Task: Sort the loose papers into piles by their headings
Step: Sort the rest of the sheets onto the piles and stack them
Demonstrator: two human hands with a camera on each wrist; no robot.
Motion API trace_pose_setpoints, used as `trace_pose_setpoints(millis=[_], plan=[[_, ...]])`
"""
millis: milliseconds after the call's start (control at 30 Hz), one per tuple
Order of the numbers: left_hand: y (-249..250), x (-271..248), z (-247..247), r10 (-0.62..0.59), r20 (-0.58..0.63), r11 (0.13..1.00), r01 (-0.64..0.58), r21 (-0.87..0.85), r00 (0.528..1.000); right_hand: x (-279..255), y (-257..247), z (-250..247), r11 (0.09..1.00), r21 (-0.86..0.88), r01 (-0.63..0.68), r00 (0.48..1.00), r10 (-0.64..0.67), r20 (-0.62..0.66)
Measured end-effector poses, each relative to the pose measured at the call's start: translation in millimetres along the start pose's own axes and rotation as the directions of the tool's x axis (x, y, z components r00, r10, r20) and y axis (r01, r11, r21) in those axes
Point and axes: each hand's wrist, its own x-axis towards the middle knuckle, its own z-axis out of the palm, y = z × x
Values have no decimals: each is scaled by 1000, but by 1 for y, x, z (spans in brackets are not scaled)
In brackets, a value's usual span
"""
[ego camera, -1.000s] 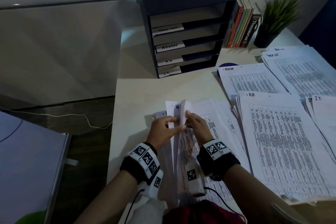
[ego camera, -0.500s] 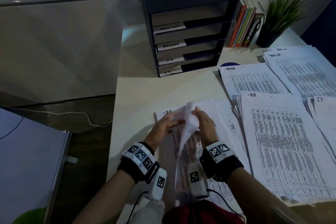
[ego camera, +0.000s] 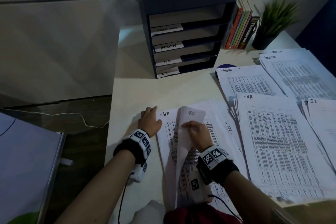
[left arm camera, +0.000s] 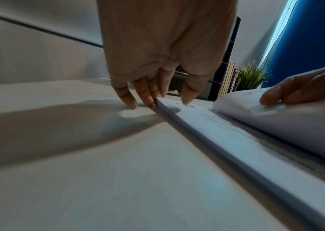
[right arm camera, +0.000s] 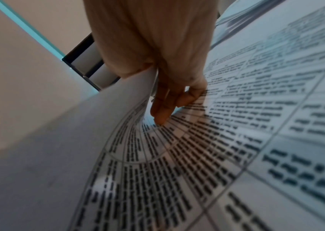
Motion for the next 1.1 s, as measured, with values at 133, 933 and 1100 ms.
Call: trace_pose_setpoints(millis=[133, 933, 1100], plan=[[-3, -1, -4, 108, -80, 993, -103, 60, 991, 3, 4, 4, 999, 7, -37, 999, 36, 40], [17, -9, -1, 53, -51, 997, -55, -47, 997, 5, 11, 2, 994, 108, 11, 999, -14, 30], [33, -43, 1, 244, 321, 755, 28, -655, 915, 12, 1, -10, 915, 402, -32, 999, 47, -28]])
